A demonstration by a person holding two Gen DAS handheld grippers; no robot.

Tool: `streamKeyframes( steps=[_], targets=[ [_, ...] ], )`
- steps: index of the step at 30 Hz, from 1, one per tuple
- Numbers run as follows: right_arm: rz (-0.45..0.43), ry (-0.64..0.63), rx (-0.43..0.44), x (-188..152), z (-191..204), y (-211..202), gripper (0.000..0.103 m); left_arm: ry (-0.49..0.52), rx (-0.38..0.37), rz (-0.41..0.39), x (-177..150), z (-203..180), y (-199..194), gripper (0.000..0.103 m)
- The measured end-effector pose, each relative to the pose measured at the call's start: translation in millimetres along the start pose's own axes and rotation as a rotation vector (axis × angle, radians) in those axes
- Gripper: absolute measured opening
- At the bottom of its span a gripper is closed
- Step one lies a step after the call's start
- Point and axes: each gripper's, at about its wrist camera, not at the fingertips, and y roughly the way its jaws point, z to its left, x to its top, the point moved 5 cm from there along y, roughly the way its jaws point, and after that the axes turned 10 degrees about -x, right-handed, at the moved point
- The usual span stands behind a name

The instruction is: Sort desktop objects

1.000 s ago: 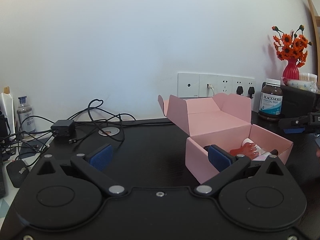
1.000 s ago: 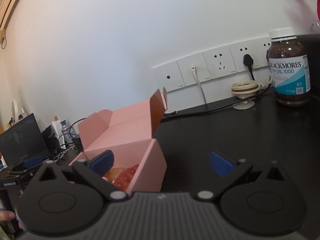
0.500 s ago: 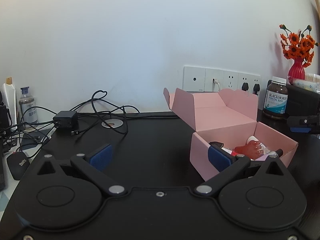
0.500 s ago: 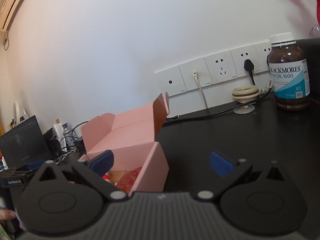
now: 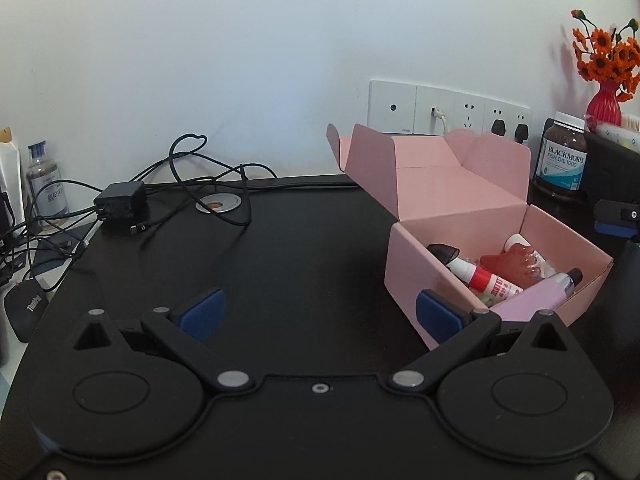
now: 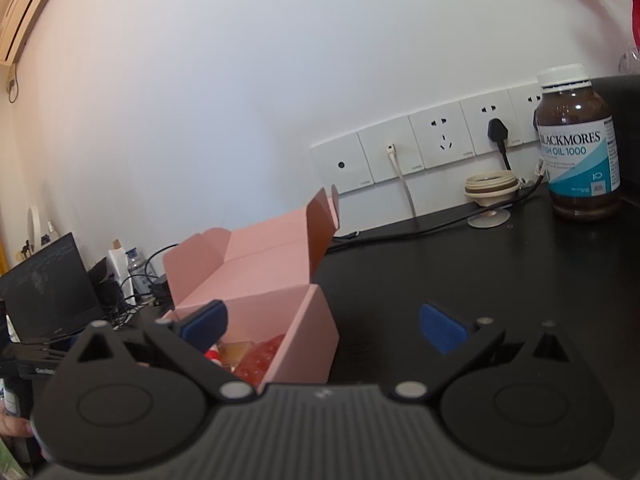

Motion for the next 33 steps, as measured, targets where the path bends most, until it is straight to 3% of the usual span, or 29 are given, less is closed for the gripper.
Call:
streamKeyframes(
  steps=[8,11,14,17,21,33],
  targets=[
    [-0.008,0.01,0.016,0.5,-1.0,-0.9,0.102,0.054,0.013,-0.056,4.9,-8.0,-8.9,0.103],
    [-0.011,0.02,0.035,0.7,-1.4,-1.2,0.102,0.074,0.001,-0.043,7.3,-13.7,-6.0,0.103],
    [0.001,0.029,0.055,0.8,-1.3,0.6,0.102,0.028,-0.019,-0.042,11.3,-16.9,-3.4,0.103],
    [0.012,0.039,0.07,0.3,-1.5,2.5,0.102,-0.042,-0.119,-0.061,17.7,-18.6,-0.2,0.103],
    [0.021,0.052,0.077,-0.5,-3.0,4.0,0.102,-0.107,-0.171,-0.089,23.9,-21.1,7.5,0.103],
    [0.042,-0.004,0.135,-3.5,8.5,4.3,0.102,-0.096,-0.256,-0.054,40.7,-41.4,53.0,0.103]
  ],
)
